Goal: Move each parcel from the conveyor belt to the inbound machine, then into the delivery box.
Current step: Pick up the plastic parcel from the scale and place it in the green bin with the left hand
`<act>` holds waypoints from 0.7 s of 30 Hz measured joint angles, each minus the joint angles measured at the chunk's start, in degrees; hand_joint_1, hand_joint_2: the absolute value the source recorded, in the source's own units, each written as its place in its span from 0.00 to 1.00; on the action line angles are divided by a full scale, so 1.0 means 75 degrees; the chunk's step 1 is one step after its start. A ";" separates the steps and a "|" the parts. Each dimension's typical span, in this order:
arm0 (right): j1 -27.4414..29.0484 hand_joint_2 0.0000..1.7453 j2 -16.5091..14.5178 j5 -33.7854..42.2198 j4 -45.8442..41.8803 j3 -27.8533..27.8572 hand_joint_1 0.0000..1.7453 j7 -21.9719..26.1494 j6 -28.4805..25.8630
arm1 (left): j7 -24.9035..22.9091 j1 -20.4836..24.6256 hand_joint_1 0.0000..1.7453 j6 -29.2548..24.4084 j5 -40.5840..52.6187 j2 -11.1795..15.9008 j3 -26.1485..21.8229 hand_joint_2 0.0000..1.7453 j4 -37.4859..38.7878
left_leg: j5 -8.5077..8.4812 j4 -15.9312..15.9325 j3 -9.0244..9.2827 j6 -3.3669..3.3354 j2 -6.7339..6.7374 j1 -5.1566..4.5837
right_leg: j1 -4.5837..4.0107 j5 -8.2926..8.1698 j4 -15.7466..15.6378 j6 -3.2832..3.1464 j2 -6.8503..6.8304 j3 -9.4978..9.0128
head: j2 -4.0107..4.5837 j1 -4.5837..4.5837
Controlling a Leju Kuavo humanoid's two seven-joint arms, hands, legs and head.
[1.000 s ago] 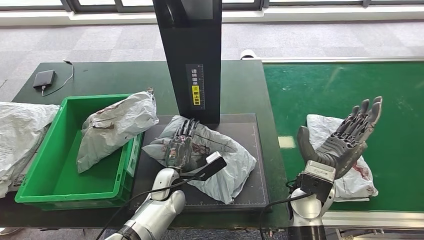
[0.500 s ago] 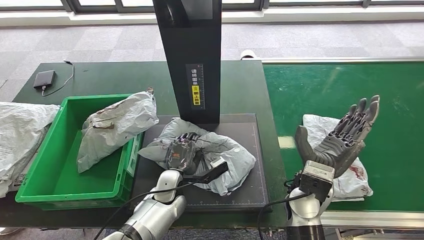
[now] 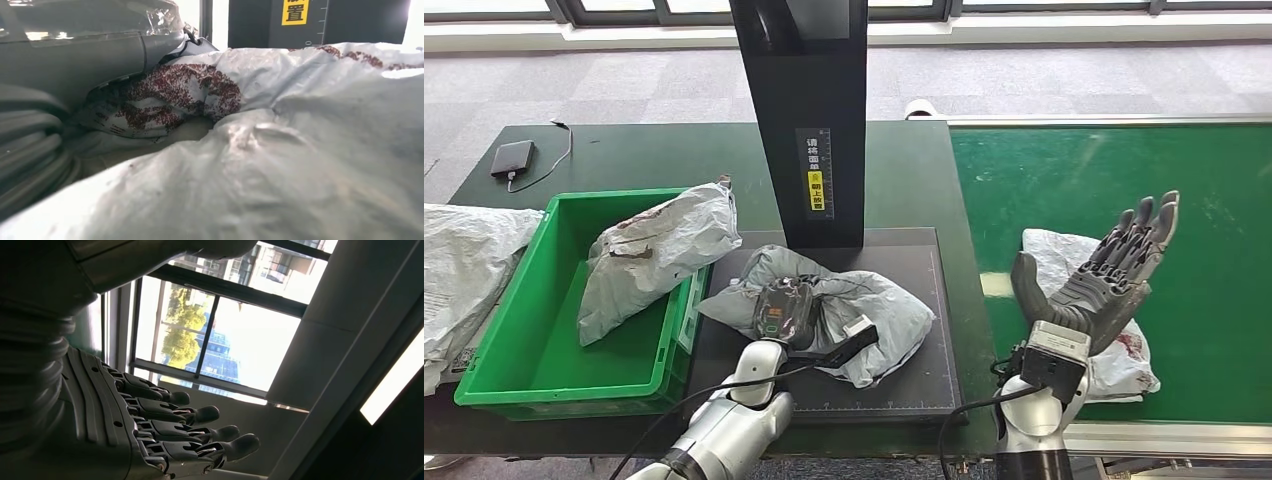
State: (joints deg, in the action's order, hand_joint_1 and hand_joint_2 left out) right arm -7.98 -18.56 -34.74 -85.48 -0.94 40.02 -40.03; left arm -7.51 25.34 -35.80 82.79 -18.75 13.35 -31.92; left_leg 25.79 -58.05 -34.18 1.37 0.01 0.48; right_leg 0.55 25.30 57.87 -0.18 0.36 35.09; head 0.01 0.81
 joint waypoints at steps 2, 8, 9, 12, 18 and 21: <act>-0.0008 1.00 0.0000 0.0010 0.0040 -0.0018 0.00 -0.0001 0.0001 | -0.0027 -0.0004 1.00 -0.0020 0.0117 0.0008 -0.0001 1.00 -0.0012 | 0.0000 0.0000 0.0000 0.0000 0.0000 0.0000 | 0.0000 0.0000 0.0000 0.0000 0.0000 0.0000 | -0.0001 0.0000; -0.0015 1.00 0.0001 -0.0013 0.0131 -0.0048 0.00 -0.0036 0.0001 | 0.0135 -0.0562 1.00 -0.0392 0.0369 0.0006 -0.0158 1.00 -0.1171 | -0.0001 0.0000 -0.0004 0.0001 0.0011 0.0000 | 0.0000 -0.0002 0.0001 0.0000 0.0011 0.0008 | -0.0001 -0.0001; -0.0013 1.00 0.0003 -0.0018 0.0139 -0.0050 0.00 -0.0044 0.0001 | 0.0291 -0.0821 1.00 -0.0460 0.0385 0.0001 -0.0208 1.00 -0.1832 | 0.0000 -0.0001 -0.0008 0.0001 0.0013 0.0000 | 0.0000 -0.0002 0.0001 0.0000 0.0014 0.0013 | -0.0001 -0.0001; -0.0010 1.00 0.0009 0.0008 0.0150 -0.0050 0.00 -0.0012 0.0000 | 0.0888 -0.1404 1.00 -0.0528 0.0393 -0.0015 -0.0346 1.00 -0.3768 | 0.0000 -0.0001 -0.0023 0.0001 0.0008 0.0001 | -0.0002 -0.0001 0.0001 0.0000 0.0012 0.0025 | -0.0001 -0.0001; -0.0002 1.00 0.0020 0.0029 0.0151 -0.0050 0.00 -0.0003 -0.0002 | 0.1563 -0.1902 1.00 -0.0562 0.0393 0.0013 -0.0573 1.00 -0.6956 | 0.0000 0.0000 -0.0030 0.0001 0.0006 0.0002 | -0.0004 0.0001 0.0001 -0.0001 0.0009 0.0030 | 0.0001 -0.0003; 0.0015 1.00 0.0025 -0.0008 0.0137 -0.0050 0.00 -0.0002 -0.0002 | 0.1664 -0.2021 1.00 -0.0562 0.0386 0.0033 -0.0669 1.00 -0.7898 | 0.0000 0.0000 -0.0029 0.0001 0.0005 0.0002 | -0.0003 0.0002 0.0001 -0.0001 0.0009 0.0029 | -0.0001 -0.0002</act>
State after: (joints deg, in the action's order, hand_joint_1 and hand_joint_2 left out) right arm -7.87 -18.37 -34.80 -84.46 -1.31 40.00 -40.04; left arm 4.97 10.19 -40.02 85.69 -18.51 8.34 -91.15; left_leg 25.79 -58.05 -34.40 1.37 0.05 0.50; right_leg 0.52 25.31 57.87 -0.19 0.42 35.31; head 0.00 0.79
